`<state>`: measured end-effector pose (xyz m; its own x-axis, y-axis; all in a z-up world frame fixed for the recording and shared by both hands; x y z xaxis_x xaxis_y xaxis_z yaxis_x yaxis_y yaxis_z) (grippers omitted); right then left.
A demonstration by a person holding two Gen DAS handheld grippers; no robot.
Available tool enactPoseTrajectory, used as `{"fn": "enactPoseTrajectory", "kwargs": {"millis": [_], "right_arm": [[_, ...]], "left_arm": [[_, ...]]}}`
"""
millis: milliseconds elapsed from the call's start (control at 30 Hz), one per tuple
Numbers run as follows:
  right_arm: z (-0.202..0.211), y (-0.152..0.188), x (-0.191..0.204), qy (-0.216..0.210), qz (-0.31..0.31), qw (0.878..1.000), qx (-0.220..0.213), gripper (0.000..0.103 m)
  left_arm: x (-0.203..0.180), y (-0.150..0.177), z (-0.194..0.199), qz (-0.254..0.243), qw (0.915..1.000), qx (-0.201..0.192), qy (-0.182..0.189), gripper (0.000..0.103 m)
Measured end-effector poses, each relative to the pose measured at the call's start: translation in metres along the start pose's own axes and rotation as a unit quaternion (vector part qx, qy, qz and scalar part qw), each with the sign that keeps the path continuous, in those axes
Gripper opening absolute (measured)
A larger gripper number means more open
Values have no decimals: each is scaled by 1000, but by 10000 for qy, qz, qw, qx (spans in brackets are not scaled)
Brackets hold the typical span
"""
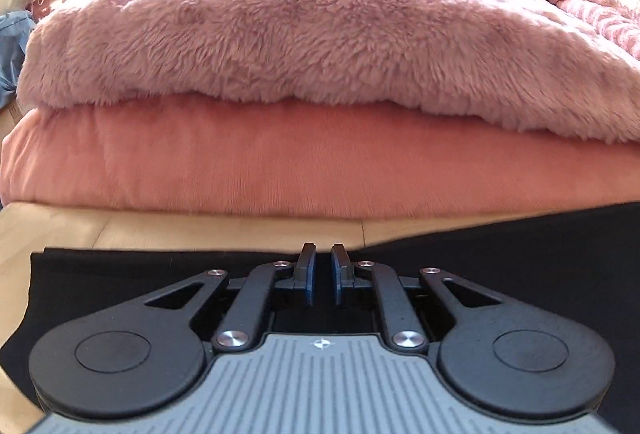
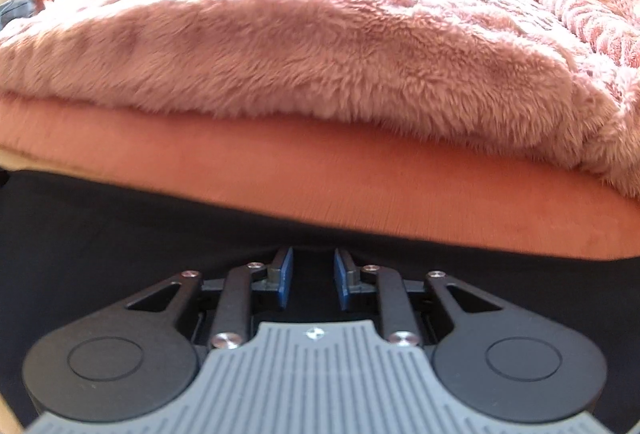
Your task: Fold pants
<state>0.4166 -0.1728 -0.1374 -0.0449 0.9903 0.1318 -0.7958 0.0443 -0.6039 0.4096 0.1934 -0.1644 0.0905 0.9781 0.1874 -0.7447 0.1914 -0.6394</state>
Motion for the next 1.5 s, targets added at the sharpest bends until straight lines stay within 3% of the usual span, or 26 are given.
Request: {"fn": "enactPoseTrajectory", "kwargs": {"millis": [167, 233, 333, 433, 500, 533, 600, 733, 833, 933, 1033, 1167, 1233, 1367, 1500], "right_arm": [[-22, -21, 1, 156, -181, 9997, 29, 16], [-24, -30, 2, 265, -278, 9992, 82, 20], [-2, -30, 24, -227, -118, 9997, -56, 20], [9, -7, 58, -715, 283, 9967, 264, 19], [10, 7, 76, -957, 520, 9934, 366, 18], [8, 12, 83, -916, 701, 9928, 334, 19], [3, 13, 89, -797, 885, 9927, 202, 19], [-17, -8, 90, -695, 628, 9955, 168, 19], [-34, -18, 89, -641, 460, 9968, 142, 19], [-45, -26, 83, -532, 154, 9984, 119, 19], [-39, -29, 73, -322, 32, 9995, 17, 20], [-10, -23, 72, -633, -63, 9979, -98, 23], [3, -13, 82, -842, -16, 9964, -99, 23], [24, 17, 113, -1251, 208, 9919, -9, 22], [25, 49, 132, -1098, 362, 9931, 194, 23]], "left_arm": [[-4, -15, -9, 163, 9996, 117, -205, 15], [-10, -22, 6, 393, 9991, -115, -75, 15], [-52, -25, 33, 65, 9971, -357, 673, 15], [-111, -21, 51, -469, 9861, -434, 1535, 15], [-145, -18, 54, -800, 9778, -428, 1891, 15], [-157, -17, 51, -959, 9766, -388, 1885, 15], [-168, -19, 35, -1004, 9787, -305, 1766, 15], [-165, -38, 13, -544, 9839, -342, 1668, 14], [-163, -49, 1, -650, 9868, -379, 1433, 14], [-149, -52, -7, -440, 9916, -350, 1163, 14], [-118, -48, 5, -55, 9945, -397, 967, 15], [-70, -23, 38, 723, 9929, -557, 761, 19], [-47, -9, 55, 1090, 9903, -638, 577, 30], [17, 25, 85, 1755, 9815, -761, -42, 41], [90, 40, 78, 1723, 9804, -528, -797, 50]]}}
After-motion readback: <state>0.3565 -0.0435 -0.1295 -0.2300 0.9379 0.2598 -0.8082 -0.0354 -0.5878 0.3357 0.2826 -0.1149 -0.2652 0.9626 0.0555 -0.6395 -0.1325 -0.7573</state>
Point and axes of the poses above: each gripper's, at about its wrist camera, not at the fingertips, and z roughly against the way its jaws point, x to its left, y to its underside, the point moved 5 cm from there along -z, roughly the way its jaws point, and after that the axes turned 12 degrees about -z, right-handed, at the moved point
